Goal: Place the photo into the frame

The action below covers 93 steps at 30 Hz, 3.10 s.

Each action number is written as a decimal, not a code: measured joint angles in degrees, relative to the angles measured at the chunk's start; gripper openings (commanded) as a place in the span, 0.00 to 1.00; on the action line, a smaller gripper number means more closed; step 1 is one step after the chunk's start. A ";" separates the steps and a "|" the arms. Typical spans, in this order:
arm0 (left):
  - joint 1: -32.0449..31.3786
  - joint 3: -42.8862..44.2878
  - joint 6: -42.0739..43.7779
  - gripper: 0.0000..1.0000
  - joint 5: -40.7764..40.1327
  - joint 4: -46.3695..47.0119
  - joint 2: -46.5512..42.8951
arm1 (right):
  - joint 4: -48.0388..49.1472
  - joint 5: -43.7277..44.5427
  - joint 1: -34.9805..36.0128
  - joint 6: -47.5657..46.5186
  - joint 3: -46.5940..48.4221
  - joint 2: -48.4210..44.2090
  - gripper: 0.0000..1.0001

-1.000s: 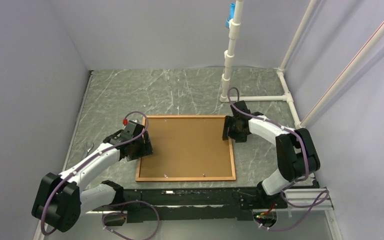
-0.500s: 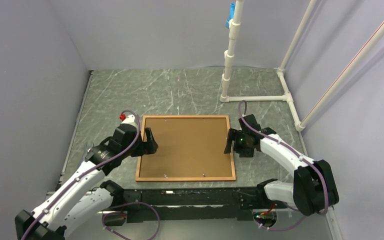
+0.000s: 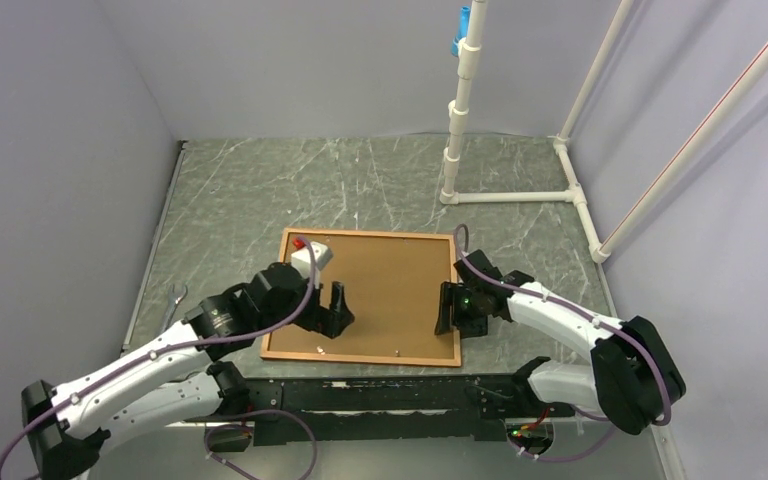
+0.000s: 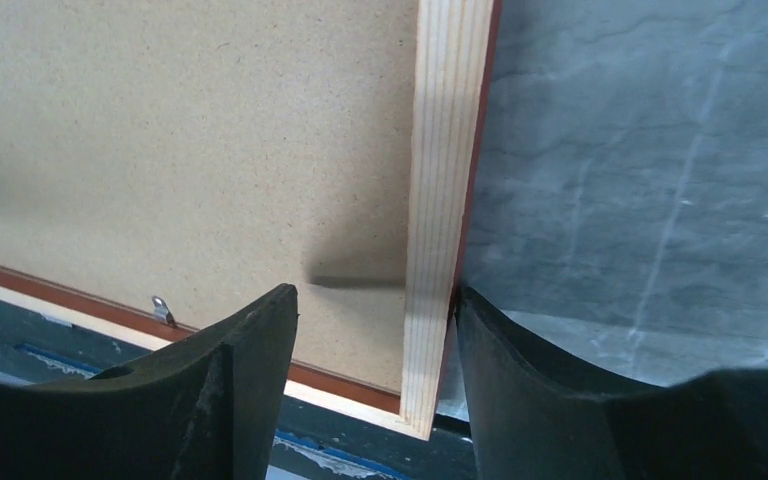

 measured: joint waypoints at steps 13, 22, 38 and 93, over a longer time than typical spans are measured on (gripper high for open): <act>-19.80 5.25 6.69 0.99 -6.73 8.61 15.34 | 1.86 -0.83 2.21 2.78 -0.37 1.03 0.00; -35.01 17.29 13.20 0.99 -21.33 4.90 26.36 | -9.49 1.73 2.36 1.29 10.88 0.59 0.00; -43.85 19.47 8.44 0.88 -43.95 -7.76 41.51 | -19.96 -0.48 2.25 1.53 22.14 -8.09 0.00; -46.86 27.56 9.20 0.45 -42.93 -26.01 20.48 | 21.24 -37.48 2.21 -48.09 16.55 -40.33 1.00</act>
